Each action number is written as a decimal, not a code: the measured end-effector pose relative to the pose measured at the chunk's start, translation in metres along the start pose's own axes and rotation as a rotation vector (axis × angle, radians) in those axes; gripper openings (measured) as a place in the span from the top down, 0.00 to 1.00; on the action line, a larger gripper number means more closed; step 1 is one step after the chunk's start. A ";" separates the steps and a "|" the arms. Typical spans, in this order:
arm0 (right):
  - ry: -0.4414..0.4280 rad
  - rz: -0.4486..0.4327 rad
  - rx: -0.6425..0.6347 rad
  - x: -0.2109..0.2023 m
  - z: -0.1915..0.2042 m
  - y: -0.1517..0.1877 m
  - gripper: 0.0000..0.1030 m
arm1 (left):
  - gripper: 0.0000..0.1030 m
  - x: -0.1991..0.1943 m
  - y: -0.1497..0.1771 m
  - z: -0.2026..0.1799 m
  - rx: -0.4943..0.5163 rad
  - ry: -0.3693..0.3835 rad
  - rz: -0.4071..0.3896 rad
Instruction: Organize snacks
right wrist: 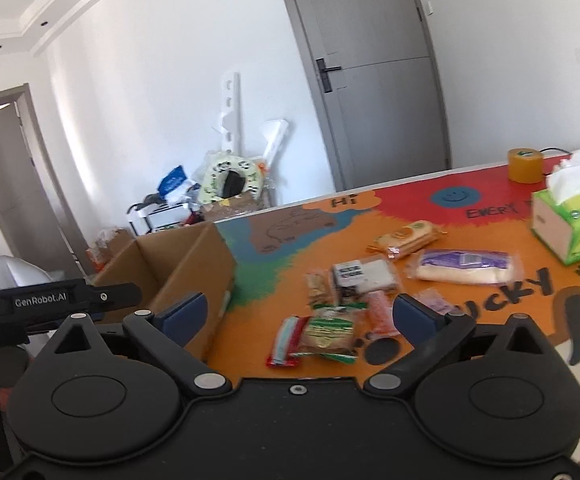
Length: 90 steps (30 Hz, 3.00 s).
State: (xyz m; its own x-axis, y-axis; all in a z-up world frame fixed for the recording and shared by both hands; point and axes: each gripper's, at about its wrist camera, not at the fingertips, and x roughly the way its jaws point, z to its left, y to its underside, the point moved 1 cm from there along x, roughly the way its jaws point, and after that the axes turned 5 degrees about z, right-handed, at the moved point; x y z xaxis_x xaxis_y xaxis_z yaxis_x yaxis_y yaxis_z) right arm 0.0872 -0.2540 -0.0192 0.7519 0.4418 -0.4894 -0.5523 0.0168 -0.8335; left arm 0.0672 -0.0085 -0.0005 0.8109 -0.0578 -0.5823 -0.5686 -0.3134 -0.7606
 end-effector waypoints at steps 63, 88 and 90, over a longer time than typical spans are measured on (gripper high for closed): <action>0.064 0.115 0.124 0.085 -0.116 0.009 0.18 | 0.55 0.148 0.043 -0.109 0.162 0.051 0.208; 0.067 0.172 0.099 0.077 -0.116 0.010 0.59 | 0.55 0.126 0.029 -0.098 0.088 0.107 0.153; 0.084 0.165 0.105 0.065 -0.119 0.014 0.59 | 0.55 0.125 0.030 -0.098 0.089 0.114 0.154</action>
State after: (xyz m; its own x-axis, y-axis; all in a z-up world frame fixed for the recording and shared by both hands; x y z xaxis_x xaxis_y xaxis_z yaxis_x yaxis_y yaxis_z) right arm 0.1707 -0.3316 -0.0934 0.6728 0.3704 -0.6404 -0.7019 0.0458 -0.7108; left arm 0.1652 -0.1186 -0.0681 0.7208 -0.2071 -0.6615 -0.6932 -0.2074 -0.6903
